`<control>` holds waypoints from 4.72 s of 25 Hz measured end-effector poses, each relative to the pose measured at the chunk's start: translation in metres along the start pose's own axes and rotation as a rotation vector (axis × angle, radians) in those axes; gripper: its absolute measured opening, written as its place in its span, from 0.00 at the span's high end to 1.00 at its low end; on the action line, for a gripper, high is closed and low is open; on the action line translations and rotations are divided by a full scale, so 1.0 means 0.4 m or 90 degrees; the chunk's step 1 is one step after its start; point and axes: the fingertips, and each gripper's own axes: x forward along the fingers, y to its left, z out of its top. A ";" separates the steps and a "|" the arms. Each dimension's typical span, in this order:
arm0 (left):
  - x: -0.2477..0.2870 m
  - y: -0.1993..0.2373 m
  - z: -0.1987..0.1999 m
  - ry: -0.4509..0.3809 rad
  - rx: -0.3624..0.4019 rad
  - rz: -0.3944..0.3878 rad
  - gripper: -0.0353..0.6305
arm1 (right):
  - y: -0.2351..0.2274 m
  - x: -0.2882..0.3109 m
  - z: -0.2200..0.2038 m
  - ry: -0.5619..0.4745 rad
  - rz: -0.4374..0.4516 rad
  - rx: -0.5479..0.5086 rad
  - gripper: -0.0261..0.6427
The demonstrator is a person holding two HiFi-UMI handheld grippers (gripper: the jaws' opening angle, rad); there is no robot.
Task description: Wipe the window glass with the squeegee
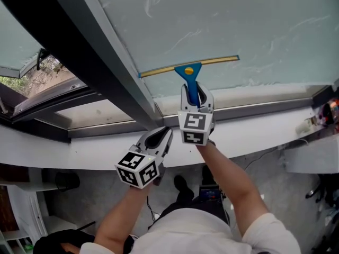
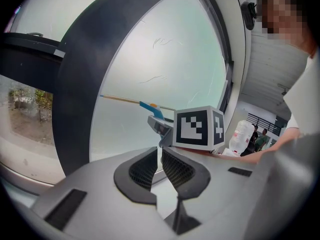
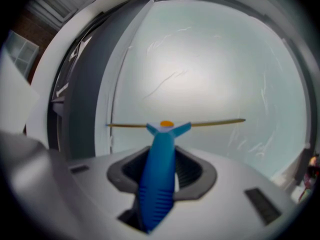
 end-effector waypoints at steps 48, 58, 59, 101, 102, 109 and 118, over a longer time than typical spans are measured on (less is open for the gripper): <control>0.080 0.087 -0.191 0.086 -0.041 0.021 0.87 | 0.034 0.045 -0.378 0.103 0.006 -0.013 0.74; 0.097 0.101 -0.216 0.096 -0.045 0.025 0.87 | 0.033 0.053 -0.450 0.127 0.003 -0.011 0.74; 0.098 0.101 -0.220 0.099 -0.046 0.024 0.87 | 0.032 0.053 -0.460 0.134 0.003 -0.009 0.74; 0.113 0.041 -0.208 0.082 -0.055 -0.010 0.87 | -0.023 -0.121 -0.609 0.328 0.065 0.070 0.74; 0.110 0.035 -0.204 0.080 -0.055 -0.013 0.87 | -0.023 -0.134 -0.600 0.331 0.070 0.073 0.74; 0.085 -0.010 -0.200 0.077 -0.056 -0.037 0.87 | -0.058 -0.228 -0.545 0.364 0.061 0.048 0.73; 0.059 -0.107 -0.159 0.055 -0.037 -0.084 0.87 | -0.130 -0.354 -0.426 0.330 0.064 0.071 0.74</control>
